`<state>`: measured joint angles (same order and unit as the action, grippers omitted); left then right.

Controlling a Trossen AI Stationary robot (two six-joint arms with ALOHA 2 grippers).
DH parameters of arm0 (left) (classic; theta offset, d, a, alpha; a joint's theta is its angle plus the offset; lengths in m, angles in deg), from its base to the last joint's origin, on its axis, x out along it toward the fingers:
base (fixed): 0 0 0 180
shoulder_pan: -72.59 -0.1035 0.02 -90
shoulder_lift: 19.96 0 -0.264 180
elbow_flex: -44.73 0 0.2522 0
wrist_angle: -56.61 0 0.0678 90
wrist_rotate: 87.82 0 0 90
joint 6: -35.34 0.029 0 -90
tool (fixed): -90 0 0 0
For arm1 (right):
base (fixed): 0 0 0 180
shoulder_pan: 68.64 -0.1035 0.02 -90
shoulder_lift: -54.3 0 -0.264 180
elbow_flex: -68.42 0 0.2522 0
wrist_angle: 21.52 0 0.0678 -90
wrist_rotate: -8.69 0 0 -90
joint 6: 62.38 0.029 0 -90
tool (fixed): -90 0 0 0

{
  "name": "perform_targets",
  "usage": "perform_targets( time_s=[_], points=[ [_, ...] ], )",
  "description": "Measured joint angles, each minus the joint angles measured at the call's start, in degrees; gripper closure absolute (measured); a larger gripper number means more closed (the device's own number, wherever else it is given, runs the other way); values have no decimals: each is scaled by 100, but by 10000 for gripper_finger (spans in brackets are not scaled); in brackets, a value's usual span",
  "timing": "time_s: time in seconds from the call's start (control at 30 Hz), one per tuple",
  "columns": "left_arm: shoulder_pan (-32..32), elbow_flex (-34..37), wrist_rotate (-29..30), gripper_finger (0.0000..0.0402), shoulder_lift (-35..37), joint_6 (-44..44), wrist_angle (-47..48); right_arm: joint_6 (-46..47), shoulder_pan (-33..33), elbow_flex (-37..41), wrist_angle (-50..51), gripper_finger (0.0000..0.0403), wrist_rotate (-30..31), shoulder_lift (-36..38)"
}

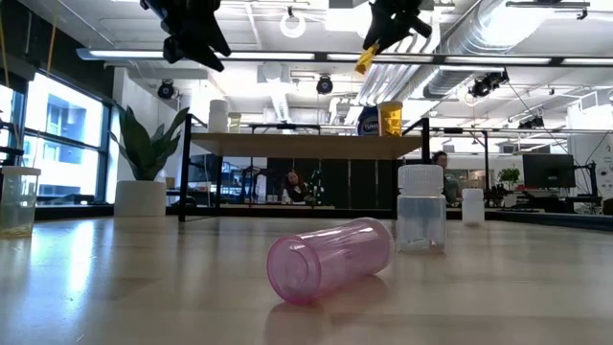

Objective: Pick and place medicine bottles onto shelf by color
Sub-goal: Put the small orange pill bottle on the shelf

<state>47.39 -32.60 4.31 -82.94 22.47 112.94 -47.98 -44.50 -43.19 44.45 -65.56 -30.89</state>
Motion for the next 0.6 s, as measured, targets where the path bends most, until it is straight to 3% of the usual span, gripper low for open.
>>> perform_targets(
  time_s=[0.37,0.6],
  points=[
    [-306,0,6,202,0,-43,-4,-911,597,-12,-899,293,-754,-109],
    [-458,0,26,202,0,-57,-11,-1186,704,-12,-985,293,-1252,-564]
  ],
)
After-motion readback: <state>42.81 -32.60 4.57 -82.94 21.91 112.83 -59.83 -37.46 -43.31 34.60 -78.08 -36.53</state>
